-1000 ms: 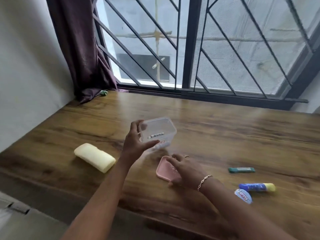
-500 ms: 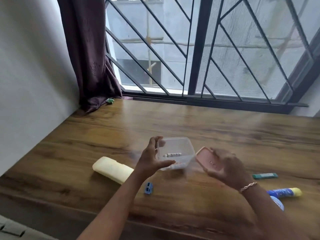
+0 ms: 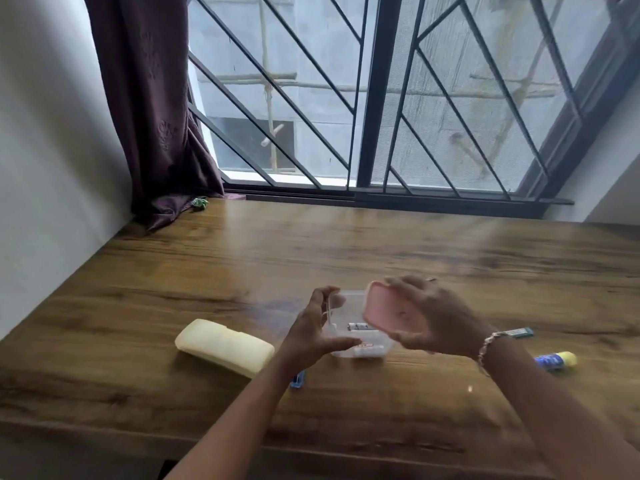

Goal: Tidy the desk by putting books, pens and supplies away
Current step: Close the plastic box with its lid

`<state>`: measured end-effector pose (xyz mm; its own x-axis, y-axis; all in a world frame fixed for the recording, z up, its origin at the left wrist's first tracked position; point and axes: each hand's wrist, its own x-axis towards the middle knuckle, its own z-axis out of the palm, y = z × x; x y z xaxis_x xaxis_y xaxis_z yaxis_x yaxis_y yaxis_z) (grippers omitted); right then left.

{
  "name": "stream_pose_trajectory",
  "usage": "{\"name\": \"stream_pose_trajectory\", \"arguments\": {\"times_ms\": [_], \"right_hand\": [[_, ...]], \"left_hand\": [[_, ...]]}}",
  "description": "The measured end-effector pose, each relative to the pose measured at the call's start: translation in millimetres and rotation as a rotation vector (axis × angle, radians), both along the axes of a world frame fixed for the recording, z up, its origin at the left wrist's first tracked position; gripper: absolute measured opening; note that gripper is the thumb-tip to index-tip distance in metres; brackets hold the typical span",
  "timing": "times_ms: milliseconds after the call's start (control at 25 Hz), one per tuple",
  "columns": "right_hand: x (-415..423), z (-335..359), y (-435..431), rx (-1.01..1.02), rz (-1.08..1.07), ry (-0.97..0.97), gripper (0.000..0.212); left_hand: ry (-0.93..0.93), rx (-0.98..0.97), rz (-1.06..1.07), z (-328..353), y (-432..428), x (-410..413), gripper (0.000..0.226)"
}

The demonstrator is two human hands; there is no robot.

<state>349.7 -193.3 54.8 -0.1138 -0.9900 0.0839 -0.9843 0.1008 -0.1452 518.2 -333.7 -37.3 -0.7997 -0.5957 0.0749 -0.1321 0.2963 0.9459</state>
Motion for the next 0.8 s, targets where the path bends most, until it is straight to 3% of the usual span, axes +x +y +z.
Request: {"name": "stream_pose_trajectory", "arguments": {"times_ms": [240,440,640,800], "right_hand": [[12.2,-5.2,-34.9,0.12,0.193,0.13,0.081],[15.0,-2.9,-42.3,0.133,0.28,0.158,0.08],[17.5,-1.2,-46.3,0.202,0.31,0.106,0.079],[14.8,-4.2,-52.1,0.294,0.272,0.056,0.08]], "left_hand": [[0.006,0.056,-0.075,-2.8,5.1,2.3,0.084],[0.017,0.066,-0.105,-1.9,6.0,2.8,0.105],[0.004,0.049,-0.138,0.9,3.6,4.5,0.092],[0.069,0.162,-0.101,-2.9,3.2,2.4,0.053]]}}
